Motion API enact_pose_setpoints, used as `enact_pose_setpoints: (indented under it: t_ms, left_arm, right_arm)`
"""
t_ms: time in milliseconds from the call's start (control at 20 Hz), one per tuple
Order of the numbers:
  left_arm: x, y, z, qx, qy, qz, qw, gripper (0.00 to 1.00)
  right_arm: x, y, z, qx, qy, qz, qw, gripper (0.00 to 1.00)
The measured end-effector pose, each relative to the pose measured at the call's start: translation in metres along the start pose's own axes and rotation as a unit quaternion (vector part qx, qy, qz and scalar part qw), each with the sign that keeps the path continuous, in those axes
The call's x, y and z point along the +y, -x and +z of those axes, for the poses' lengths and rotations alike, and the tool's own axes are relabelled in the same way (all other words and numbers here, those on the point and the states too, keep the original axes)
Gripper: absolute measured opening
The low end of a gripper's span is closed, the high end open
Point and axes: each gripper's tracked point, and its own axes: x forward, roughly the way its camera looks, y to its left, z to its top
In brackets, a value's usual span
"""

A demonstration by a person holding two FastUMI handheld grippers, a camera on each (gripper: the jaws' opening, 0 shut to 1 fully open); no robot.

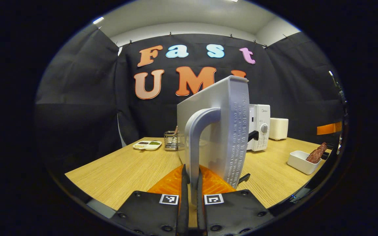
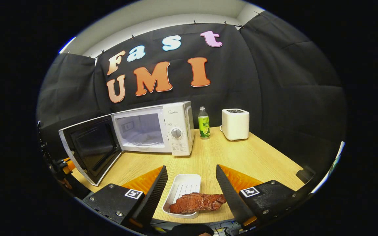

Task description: Open the microwave oven with the left hand, put the food in, and close the microwave oven.

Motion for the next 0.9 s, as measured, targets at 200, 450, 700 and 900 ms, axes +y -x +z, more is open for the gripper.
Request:
enact_pose_setpoints:
  t_ms: [200, 450, 700, 900]
  left_arm:
    - [0.016, 0.002, -0.001, -0.001, -0.002, -0.018, 1.000, 0.14]
    - [0.036, 0.002, -0.003, 0.002, -0.013, -0.041, 0.999, 0.15]
    - [0.065, 0.003, -0.004, 0.007, -0.010, -0.050, 0.999, 0.35]
    - [0.080, 0.010, -0.005, 0.005, -0.022, -0.042, 0.999, 0.80]
  right_arm:
    - [0.009, -0.007, -0.004, 0.007, 0.001, -0.001, 1.000, 0.92]
    - [0.008, -0.013, -0.015, 0.021, 0.003, -0.014, 1.000, 0.93]
    - [-0.007, -0.011, -0.027, 0.035, -0.006, -0.041, 0.999, 0.93]
    - [-0.024, -0.005, -0.028, 0.034, -0.015, -0.065, 0.997, 0.93]
